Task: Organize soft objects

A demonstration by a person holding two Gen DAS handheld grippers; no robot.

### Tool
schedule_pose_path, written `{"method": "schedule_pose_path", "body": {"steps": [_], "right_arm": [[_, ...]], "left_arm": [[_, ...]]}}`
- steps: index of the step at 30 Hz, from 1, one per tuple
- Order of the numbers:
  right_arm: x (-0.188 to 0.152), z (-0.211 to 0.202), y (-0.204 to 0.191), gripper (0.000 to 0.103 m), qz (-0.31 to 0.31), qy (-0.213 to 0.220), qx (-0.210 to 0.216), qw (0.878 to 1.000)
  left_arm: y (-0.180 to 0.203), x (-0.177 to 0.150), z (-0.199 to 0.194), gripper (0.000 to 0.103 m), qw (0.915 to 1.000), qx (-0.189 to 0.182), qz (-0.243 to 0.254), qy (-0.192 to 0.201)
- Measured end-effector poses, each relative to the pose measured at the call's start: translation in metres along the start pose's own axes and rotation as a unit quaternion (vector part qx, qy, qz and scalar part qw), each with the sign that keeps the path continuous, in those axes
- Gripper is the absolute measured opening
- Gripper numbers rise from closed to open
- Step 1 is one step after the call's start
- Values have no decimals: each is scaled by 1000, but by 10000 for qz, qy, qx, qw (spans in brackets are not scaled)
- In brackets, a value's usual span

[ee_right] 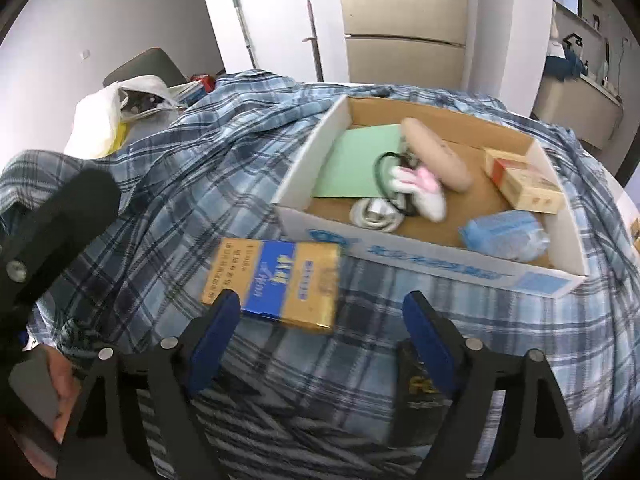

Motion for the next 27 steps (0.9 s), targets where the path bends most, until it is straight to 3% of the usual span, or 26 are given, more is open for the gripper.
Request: {"method": "schedule_pose_path", "body": {"steps": [8,12,27], "right_arm": [[0,24,-16,83,72,-251,31,9997],[0,32,-20,90,38,-416,-12,9991],[5,39,-24,95,99,-535,-91,9985]], "left_arm": [[0,1,0,103,10000,-59,-72,17],[0,1,-3,103,9999,-43,-100,79],[-6,2,-4,102,9996,-3,-266,72]]}}
Point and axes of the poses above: each gripper's, at about its wrist camera, not at the fingertips, and z roughly the way its jaws point, y to its right, x to its top, the point moved 3 cm from there along z, roughly the way its jaws point, and after that the axes turned 7 degrees about y, right-handed, at the moved point
